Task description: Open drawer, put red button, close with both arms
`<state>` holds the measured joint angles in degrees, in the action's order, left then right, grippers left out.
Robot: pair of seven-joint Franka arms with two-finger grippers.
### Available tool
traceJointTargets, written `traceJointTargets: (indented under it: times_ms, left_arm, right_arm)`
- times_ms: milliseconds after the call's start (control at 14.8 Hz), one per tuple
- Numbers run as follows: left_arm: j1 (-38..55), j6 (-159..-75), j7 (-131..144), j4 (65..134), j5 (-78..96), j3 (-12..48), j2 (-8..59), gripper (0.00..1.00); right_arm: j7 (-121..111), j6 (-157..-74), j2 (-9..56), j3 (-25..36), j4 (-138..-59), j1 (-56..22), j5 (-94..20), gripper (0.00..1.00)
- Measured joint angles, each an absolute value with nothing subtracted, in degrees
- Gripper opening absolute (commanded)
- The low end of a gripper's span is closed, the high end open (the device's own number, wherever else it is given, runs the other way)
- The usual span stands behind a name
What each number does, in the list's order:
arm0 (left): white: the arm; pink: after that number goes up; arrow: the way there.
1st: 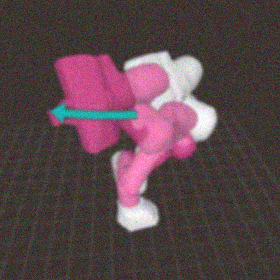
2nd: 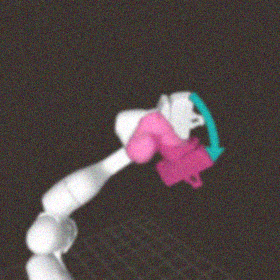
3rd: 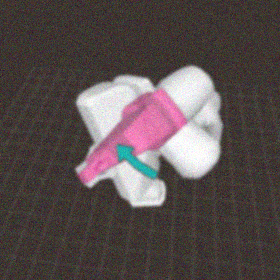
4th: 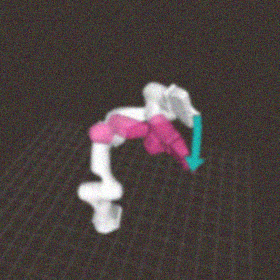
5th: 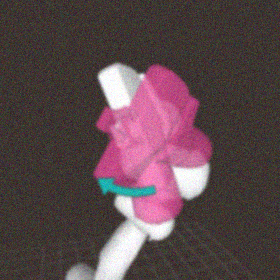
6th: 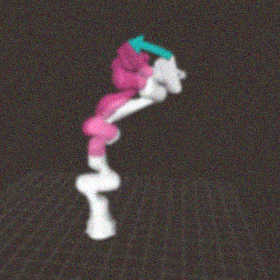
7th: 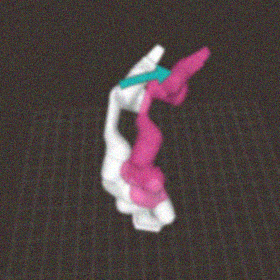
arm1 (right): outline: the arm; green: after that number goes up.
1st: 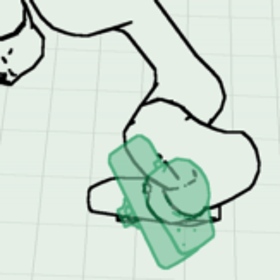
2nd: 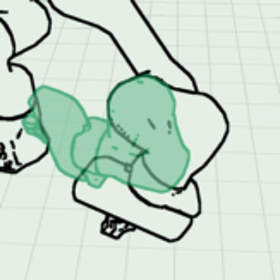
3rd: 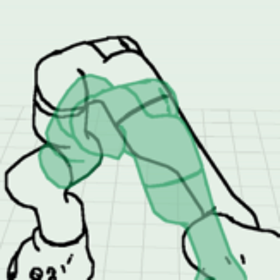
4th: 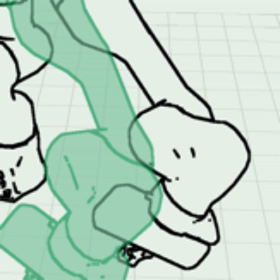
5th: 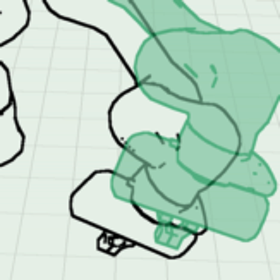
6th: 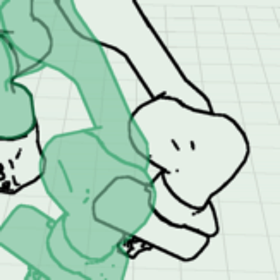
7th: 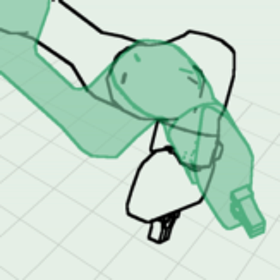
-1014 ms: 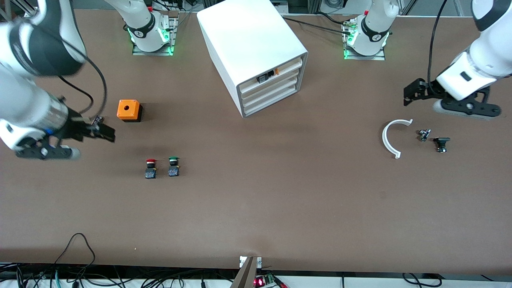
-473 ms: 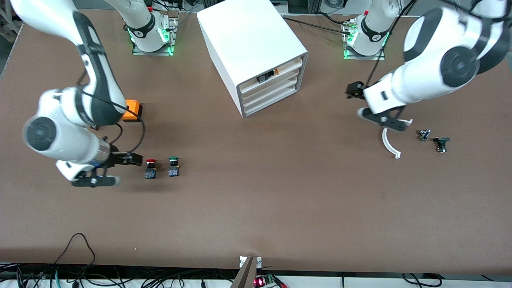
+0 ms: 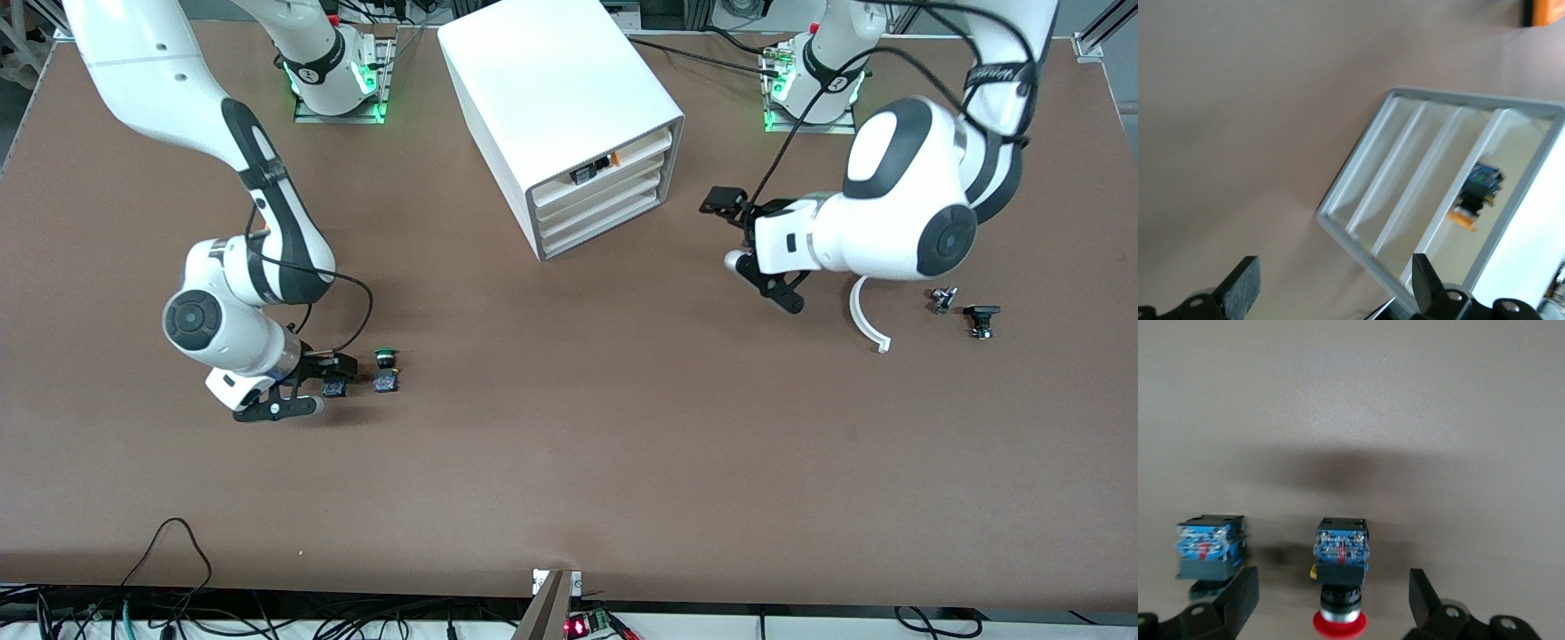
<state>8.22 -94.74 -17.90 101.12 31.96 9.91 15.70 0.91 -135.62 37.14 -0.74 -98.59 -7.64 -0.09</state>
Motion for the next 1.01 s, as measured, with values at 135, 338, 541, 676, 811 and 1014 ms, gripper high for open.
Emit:
traceJointTargets:
  times_ms: [135, 338, 541, 676, 811, 1014]
  left_arm:
    - [8.22, -98.91, -24.13, 104.23, 36.84, 9.91, 16.56, 1.0]
    - [8.22, -104.88, -36.28, 112.02, 46.96, 9.9, 17.25, 1.0]
    - [8.22, -107.67, -45.1, 118.85, 56.31, 9.93, 18.05, 1.0]
    - [8.22, -107.82, -46.75, 121.27, 59.6, 10.41, 18.1, 1.0]
    - [8.24, -107.83, -47.86, 123.19, 64.37, 11.29, 18.11, 0.99]
    - [8.28, -108.02, -51.59, 126.98, 70.69, 13.22, 18.28, 0.97]
  right_arm:
    - [0.21, -136.8, 38.67, -0.74, -98.65, -7.64, -0.08, 0.93]
    - [-0.76, -137.13, 39.62, -0.68, -98.66, -7.61, -0.08, 0.64]
    - [-0.88, -137.16, 39.61, -0.67, -98.65, -7.62, -0.08, 0.35]
    - [-0.93, -137.22, 39.6, -0.67, -98.64, -7.62, -0.08, 0.1]
    - [-0.94, -137.25, 39.56, -0.67, -98.59, -7.61, -0.08, 0.0]
    - [-1.02, -137.58, 39.53, -0.63, -98.19, -7.58, -0.08, 0.0]
